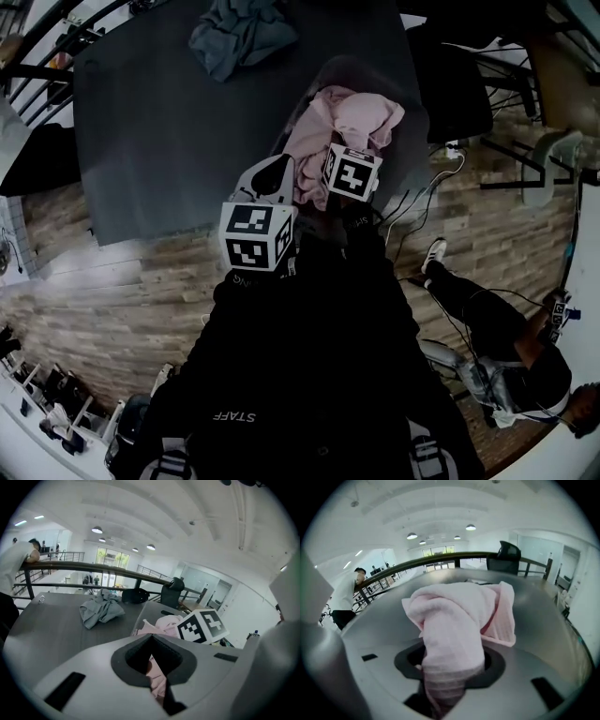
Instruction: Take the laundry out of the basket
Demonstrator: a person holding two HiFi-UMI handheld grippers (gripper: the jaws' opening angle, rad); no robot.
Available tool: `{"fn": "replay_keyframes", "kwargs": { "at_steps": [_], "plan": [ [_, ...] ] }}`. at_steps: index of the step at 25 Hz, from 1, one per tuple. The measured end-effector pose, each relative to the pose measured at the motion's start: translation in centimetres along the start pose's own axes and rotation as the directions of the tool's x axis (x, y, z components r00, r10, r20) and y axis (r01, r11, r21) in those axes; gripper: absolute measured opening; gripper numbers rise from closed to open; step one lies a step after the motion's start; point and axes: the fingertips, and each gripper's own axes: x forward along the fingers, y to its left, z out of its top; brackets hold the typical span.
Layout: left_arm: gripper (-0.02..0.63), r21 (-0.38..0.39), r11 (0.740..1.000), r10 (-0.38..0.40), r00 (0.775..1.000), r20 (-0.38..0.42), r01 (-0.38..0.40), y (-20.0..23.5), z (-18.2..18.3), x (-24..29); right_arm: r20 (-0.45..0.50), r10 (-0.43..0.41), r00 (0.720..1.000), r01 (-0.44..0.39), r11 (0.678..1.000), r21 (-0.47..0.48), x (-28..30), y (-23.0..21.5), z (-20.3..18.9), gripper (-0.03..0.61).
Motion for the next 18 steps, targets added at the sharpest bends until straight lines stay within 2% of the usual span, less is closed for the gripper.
{"fn": "replay_keyframes", "kwargs": {
  "at_steps": [3, 6, 10, 18],
  "plan": [
    [0.000, 0.004, 1.000, 0.004, 1.000, 0.026, -0.004, 1.2, 1.2, 0.0, 0.104, 0.012, 0.994, -0.008, 0.999, -0.045, -2.5, 1.4, 2.7, 0.199],
    [0.000, 0.014, 1.000, 0.009, 0.997, 0.071, -0.010, 2.4, 2.7, -0.4, 0.213, 0.021, 0.977, -0.005, 0.997, -0.076, -5.3, 2.5, 5.4, 0.200],
    [0.000, 0.030, 0.999, 0.022, 0.989, 0.146, -0.027, 1.5, 4.4, -2.3, 0.347, 0.031, 0.937, 0.008, 0.994, -0.112, -10.7, 2.1, 8.0, 0.201],
    [0.000, 0.057, 0.997, 0.026, 0.961, 0.277, -0.043, 1.3, 8.8, -5.1, 0.538, 0.033, 0.842, 0.047, 0.990, -0.133, -18.5, 2.3, 12.5, 0.201]
  ]
}}
